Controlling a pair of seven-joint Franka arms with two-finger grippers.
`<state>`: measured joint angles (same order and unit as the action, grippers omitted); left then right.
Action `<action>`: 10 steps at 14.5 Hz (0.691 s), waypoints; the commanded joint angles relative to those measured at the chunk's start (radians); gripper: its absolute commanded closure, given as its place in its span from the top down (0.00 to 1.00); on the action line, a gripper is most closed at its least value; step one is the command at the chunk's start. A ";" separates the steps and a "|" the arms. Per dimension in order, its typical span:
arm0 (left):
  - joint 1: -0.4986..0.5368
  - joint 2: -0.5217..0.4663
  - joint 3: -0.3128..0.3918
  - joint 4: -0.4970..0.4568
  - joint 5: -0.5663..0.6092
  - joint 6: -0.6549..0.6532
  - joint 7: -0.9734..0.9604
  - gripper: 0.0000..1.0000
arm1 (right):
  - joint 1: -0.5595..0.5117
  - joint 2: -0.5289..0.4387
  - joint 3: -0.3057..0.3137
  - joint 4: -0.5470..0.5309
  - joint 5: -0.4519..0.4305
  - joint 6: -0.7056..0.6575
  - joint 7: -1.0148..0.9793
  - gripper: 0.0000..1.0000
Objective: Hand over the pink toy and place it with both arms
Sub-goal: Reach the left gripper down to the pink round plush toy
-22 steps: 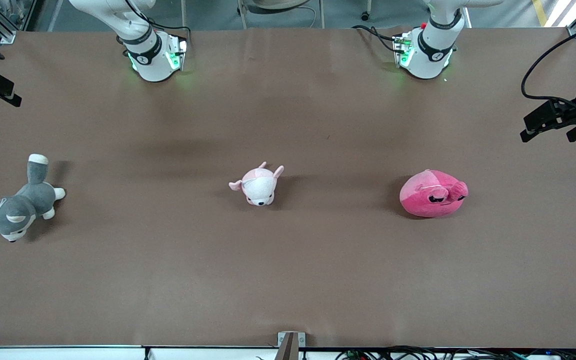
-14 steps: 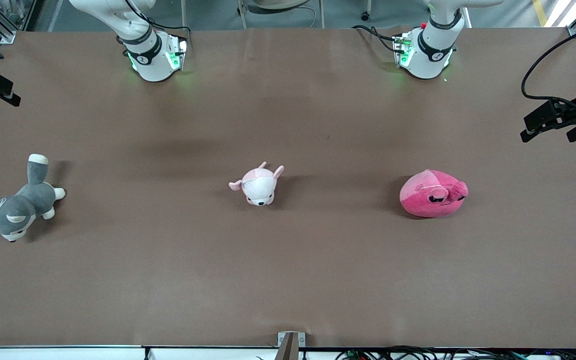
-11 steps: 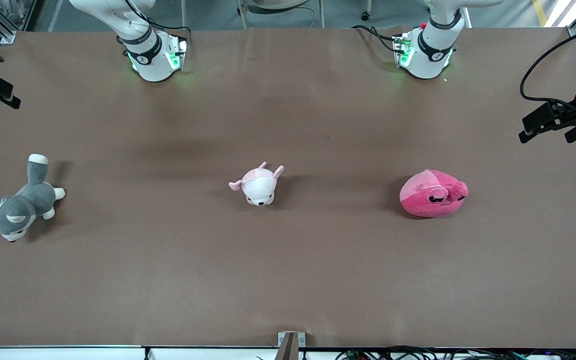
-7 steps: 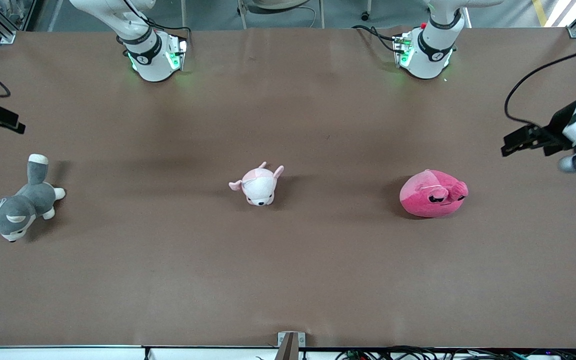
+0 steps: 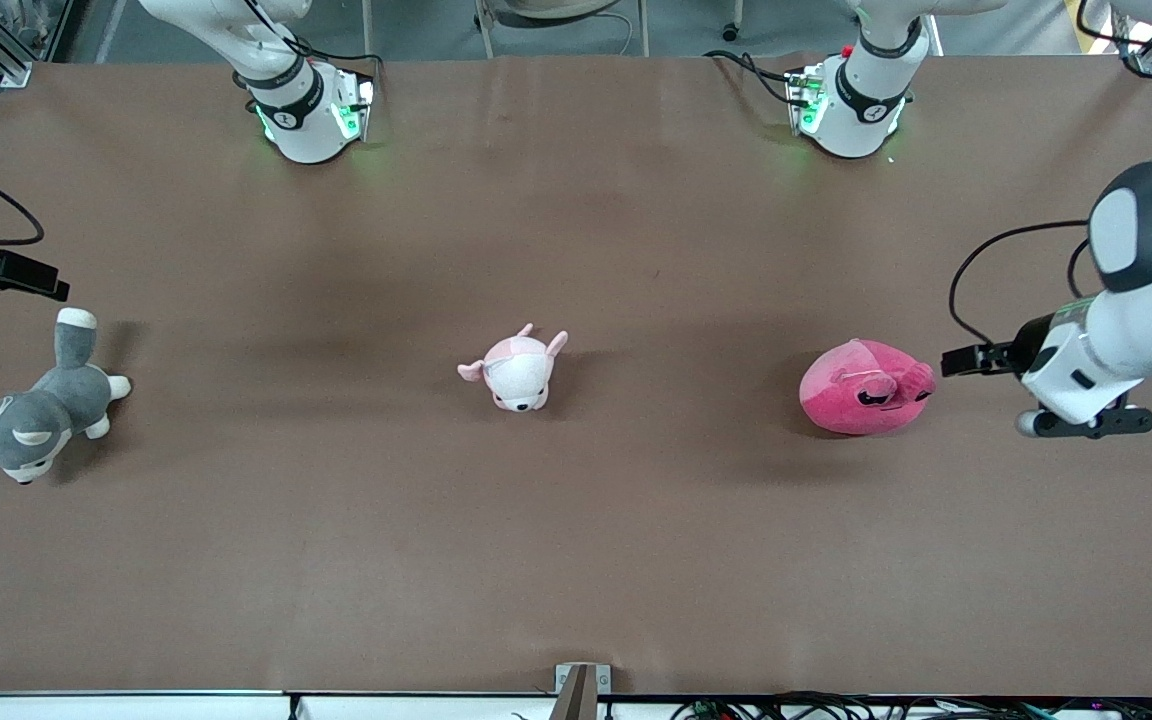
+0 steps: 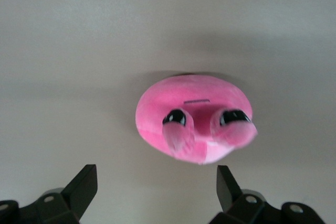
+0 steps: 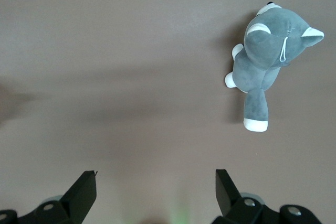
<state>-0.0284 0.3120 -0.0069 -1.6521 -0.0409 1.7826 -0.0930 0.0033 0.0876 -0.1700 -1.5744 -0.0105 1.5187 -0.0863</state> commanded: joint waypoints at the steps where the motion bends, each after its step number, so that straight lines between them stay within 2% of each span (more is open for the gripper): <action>1: 0.001 0.009 -0.004 -0.053 -0.002 0.059 -0.045 1.00 | -0.014 -0.006 0.007 -0.002 -0.009 0.004 0.013 1.00; 5: 0.002 0.004 -0.005 -0.129 -0.020 0.109 -0.047 1.00 | -0.013 -0.006 0.007 -0.006 -0.006 0.008 0.032 1.00; 10: 0.001 0.013 -0.004 -0.155 -0.056 0.149 -0.050 0.97 | -0.005 -0.008 0.009 -0.006 -0.005 0.005 0.105 1.00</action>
<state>-0.0288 0.3437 -0.0085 -1.7788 -0.0784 1.9072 -0.1288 -0.0027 0.0881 -0.1674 -1.5742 -0.0105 1.5212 -0.0198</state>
